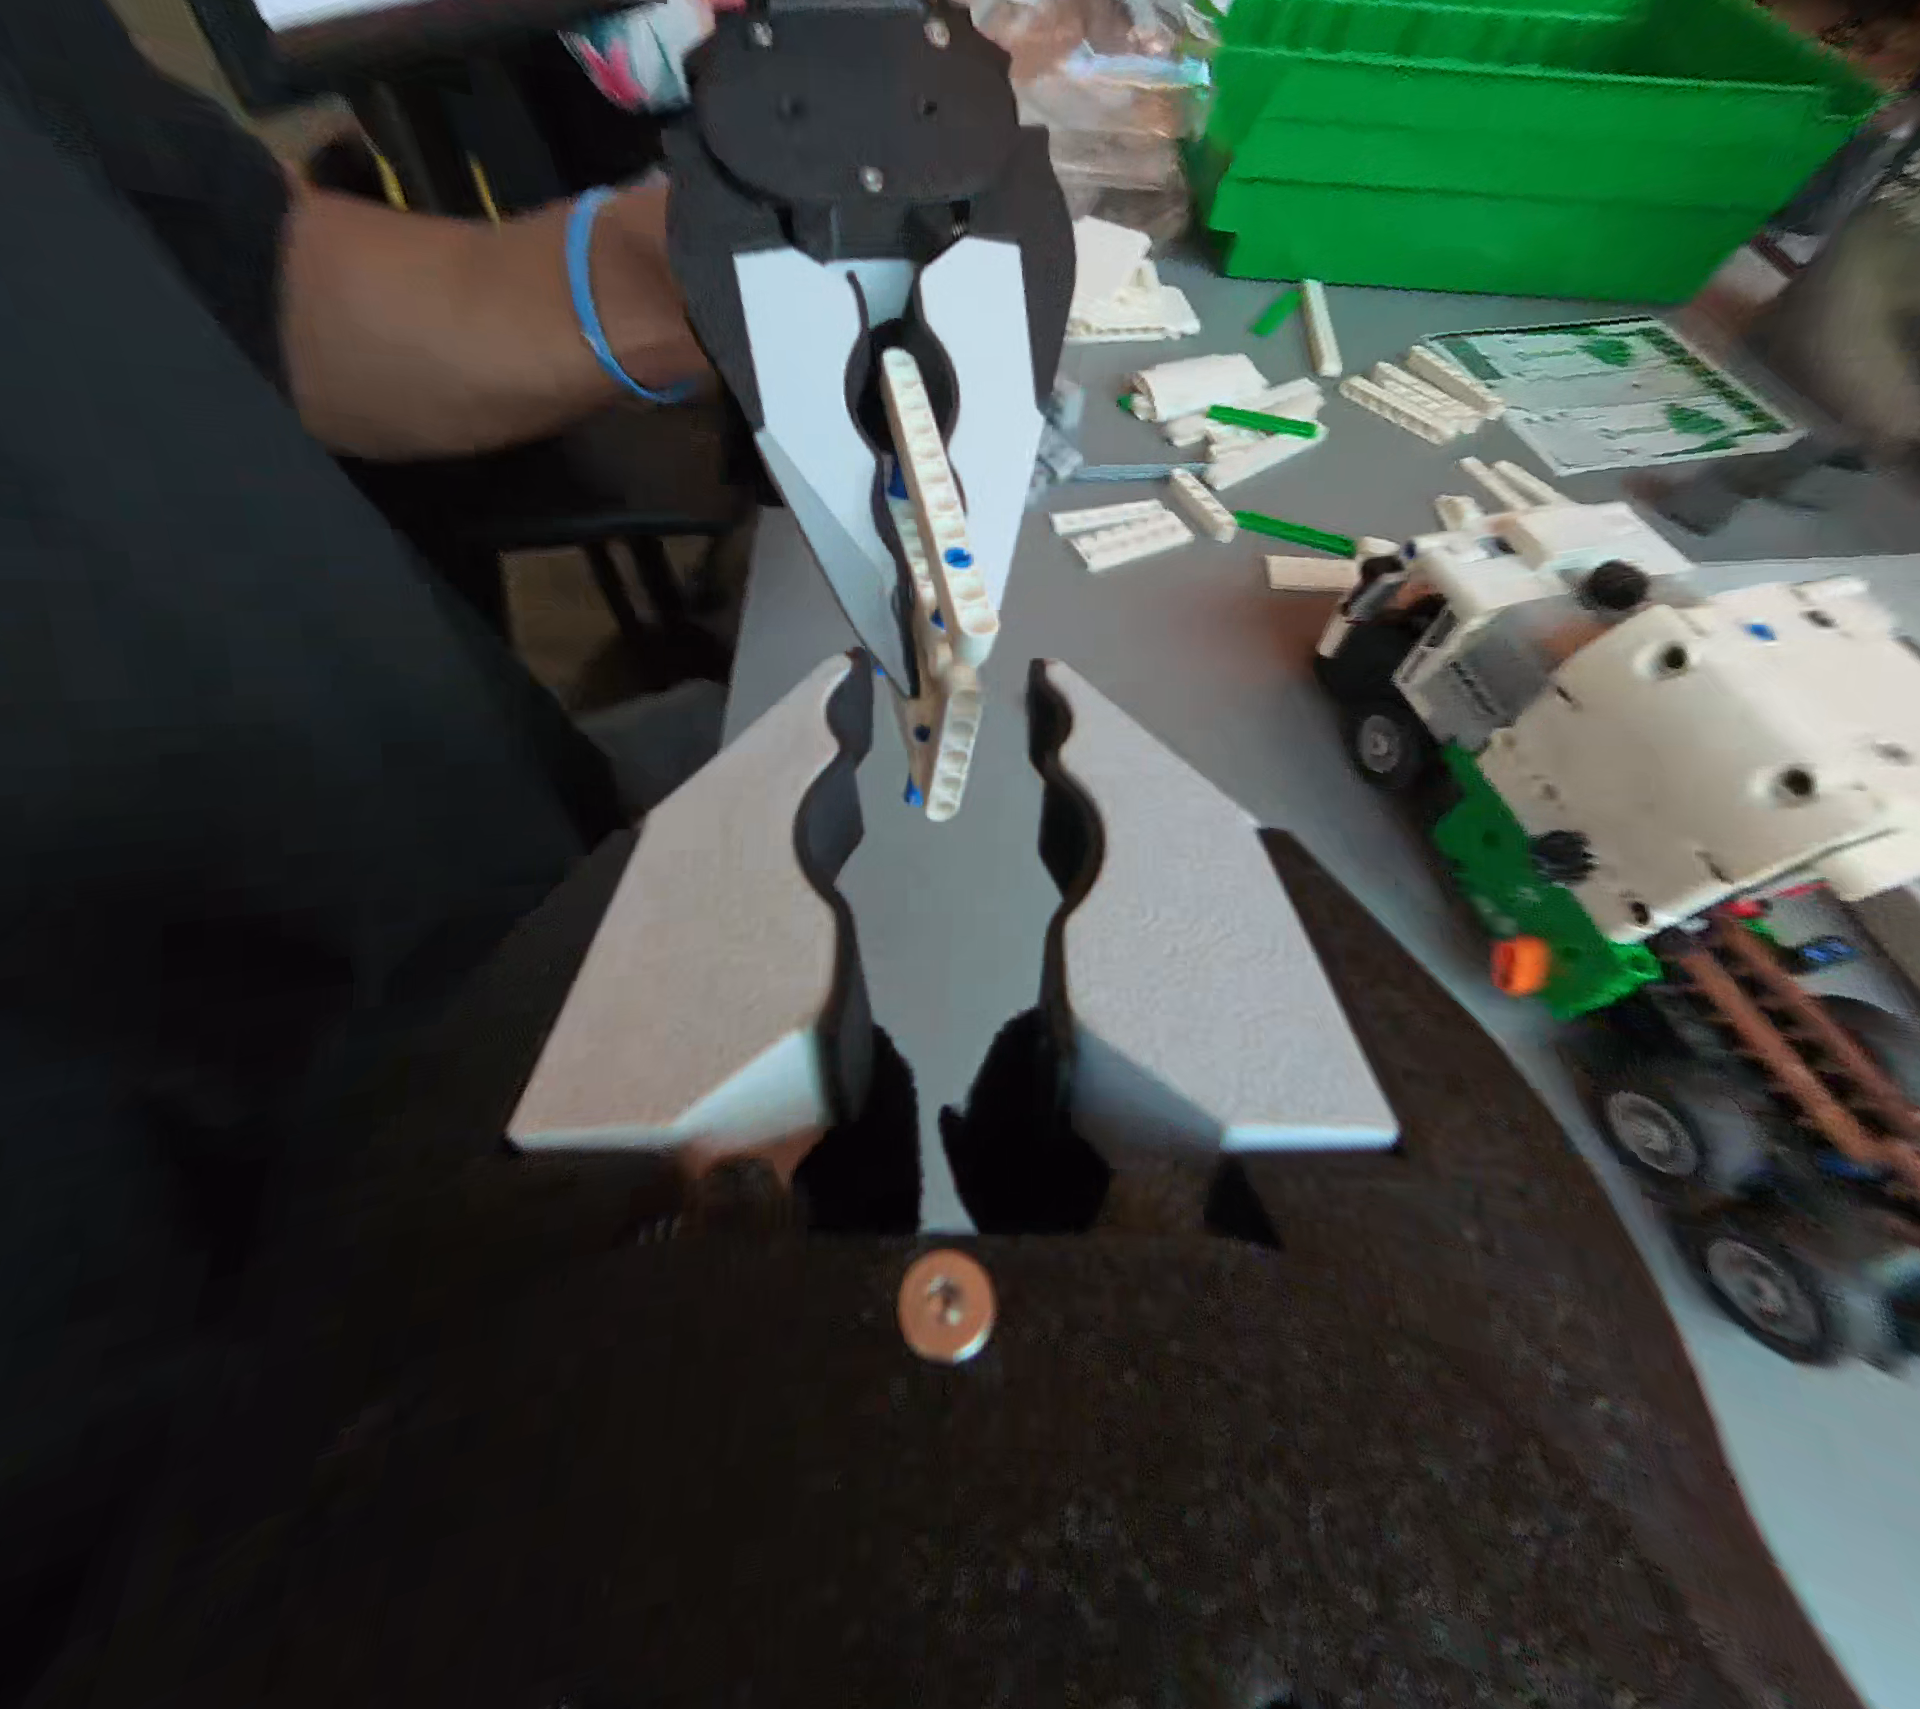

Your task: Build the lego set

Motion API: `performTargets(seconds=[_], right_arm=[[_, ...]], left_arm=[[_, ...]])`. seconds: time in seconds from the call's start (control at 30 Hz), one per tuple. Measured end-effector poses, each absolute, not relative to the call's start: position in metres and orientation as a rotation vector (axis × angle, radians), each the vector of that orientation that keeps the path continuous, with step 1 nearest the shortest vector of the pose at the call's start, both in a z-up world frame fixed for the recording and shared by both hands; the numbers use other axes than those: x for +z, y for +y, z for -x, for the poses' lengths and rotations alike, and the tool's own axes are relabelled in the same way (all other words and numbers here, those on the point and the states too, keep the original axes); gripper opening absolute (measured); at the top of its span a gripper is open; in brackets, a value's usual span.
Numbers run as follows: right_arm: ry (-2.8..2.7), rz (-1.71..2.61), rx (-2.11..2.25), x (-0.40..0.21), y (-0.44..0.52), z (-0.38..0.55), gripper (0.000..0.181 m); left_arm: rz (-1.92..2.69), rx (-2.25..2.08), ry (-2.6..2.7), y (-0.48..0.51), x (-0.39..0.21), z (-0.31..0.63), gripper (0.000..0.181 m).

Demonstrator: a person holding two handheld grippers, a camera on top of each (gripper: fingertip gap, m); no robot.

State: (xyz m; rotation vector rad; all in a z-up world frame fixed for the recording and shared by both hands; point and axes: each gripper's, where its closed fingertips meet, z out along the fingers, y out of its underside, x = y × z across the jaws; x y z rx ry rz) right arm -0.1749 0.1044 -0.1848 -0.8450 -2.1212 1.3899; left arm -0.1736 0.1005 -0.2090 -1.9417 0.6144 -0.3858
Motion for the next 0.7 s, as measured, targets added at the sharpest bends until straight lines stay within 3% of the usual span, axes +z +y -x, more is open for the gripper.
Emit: performTargets(seconds=[0.07,0.23,0.43,0.7], right_arm=[[-2.084,0.854,1.514,-0.183,0.100,0.175,0.011],[-2.046,0.946,1.685,-0.185,0.096,0.171,0.007],[-1.972,1.196,1.920,-0.185,0.113,0.165,0.006],[-1.952,1.429,1.809,-0.198,0.132,0.168,0.006]], left_arm=[[1.923,-0.452,0.598,0.098,-0.205,0.168,0.006],[1.915,-0.453,0.582,0.097,-0.199,0.166,0.007],[1.902,-0.190,0.564,0.090,-0.186,0.195,0.035],[1.990,0.734,0.798,0.084,-0.202,0.237,0.059]])
